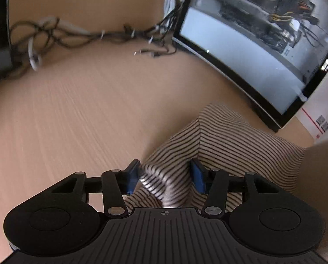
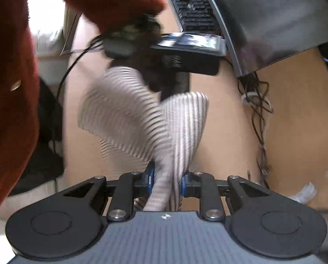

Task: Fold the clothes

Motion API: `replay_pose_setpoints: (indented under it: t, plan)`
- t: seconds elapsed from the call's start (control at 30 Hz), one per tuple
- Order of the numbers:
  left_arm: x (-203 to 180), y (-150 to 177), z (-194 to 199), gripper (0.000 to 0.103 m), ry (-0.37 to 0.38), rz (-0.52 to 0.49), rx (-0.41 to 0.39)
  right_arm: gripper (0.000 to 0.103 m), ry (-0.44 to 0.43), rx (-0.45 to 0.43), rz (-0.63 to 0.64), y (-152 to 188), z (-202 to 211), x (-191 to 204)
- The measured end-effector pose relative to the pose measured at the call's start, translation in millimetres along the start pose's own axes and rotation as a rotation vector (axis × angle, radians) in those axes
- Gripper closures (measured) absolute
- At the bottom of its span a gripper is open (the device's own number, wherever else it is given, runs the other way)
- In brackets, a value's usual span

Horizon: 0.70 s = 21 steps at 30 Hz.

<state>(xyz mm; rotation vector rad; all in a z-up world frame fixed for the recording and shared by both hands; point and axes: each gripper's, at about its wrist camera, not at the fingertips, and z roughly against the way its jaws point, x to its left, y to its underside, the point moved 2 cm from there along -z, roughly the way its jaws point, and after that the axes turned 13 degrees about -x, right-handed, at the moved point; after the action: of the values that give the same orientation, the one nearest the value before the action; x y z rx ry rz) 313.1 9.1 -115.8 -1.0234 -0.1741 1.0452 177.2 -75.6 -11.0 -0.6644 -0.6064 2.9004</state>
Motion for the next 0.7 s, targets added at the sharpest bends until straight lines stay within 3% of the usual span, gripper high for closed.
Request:
replay_pose_setpoints:
  t: [0.17,0.3,0.4,0.53,0.6,0.7]
  plan:
    - [18,3,-7,0.048,0.012,0.066,0.036,0.077,-0.084,-0.005,0.039,28,-74,-13]
    - [40,-3,36,0.044,-0.024,0.171,-0.061,0.076,-0.092,-0.044,-0.009,33,-89,-19]
    - [38,-9,62,0.030,-0.027,0.173,-0.115,0.076,-0.078,-0.060,-0.018,35,-87,-16]
    - [3,-17,69,0.007,0.078,0.074,-0.129,0.076,-0.043,-0.073,-0.004,34,-81,-6]
    - [-18,-19,62,0.007,0.120,-0.010,-0.112,0.076,-0.026,-0.078,0.008,34,-78,-2]
    - [-35,-14,41,0.007,0.098,-0.132,-0.048,0.070,0.008,-0.085,0.003,34,-72,1]
